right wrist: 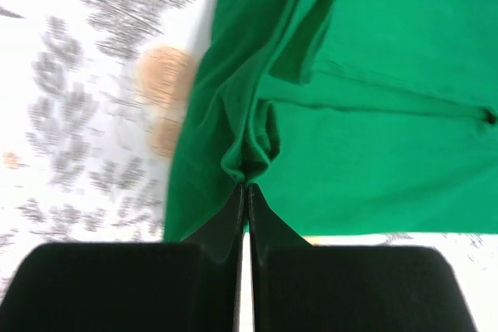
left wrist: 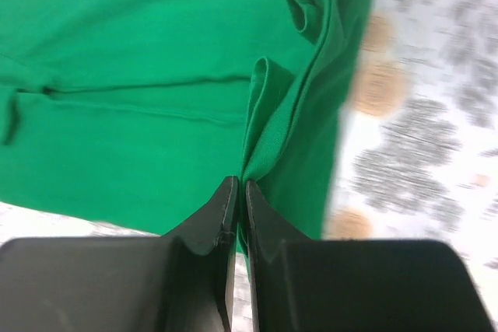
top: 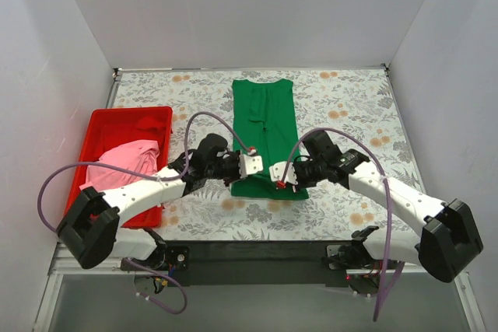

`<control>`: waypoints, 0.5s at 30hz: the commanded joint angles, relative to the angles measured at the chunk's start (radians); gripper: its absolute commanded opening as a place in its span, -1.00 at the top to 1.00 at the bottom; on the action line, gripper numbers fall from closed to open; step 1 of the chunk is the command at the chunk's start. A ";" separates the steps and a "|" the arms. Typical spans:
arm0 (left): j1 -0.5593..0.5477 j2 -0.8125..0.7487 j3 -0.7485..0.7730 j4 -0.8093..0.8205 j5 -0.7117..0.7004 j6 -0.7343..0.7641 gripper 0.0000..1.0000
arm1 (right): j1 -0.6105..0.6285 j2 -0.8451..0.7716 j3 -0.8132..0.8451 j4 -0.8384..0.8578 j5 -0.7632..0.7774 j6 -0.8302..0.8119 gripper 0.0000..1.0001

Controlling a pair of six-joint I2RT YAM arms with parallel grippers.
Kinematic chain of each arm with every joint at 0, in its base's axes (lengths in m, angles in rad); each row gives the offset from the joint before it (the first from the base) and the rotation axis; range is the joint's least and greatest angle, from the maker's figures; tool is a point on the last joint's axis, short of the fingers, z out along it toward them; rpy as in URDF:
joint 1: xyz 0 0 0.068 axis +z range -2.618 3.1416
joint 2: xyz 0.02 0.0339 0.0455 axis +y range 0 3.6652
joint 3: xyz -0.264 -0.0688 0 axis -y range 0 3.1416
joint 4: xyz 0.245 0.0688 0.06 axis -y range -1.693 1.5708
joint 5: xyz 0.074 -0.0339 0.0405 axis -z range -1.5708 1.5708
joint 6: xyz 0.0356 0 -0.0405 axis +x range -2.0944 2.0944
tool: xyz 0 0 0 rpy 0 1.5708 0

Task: Fold and stack the t-shirts
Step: Fold the tshirt

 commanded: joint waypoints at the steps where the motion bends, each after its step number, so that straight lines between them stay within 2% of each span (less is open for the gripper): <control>1: 0.095 0.076 0.095 0.046 0.083 0.115 1.00 | -0.059 0.066 0.080 0.031 -0.048 -0.117 0.97; 8: 0.209 0.257 0.216 0.147 0.134 0.213 1.00 | -0.199 0.256 0.222 0.083 -0.090 -0.242 0.97; 15: 0.308 0.443 0.375 0.181 0.168 0.268 1.00 | -0.266 0.490 0.396 0.126 -0.108 -0.297 0.97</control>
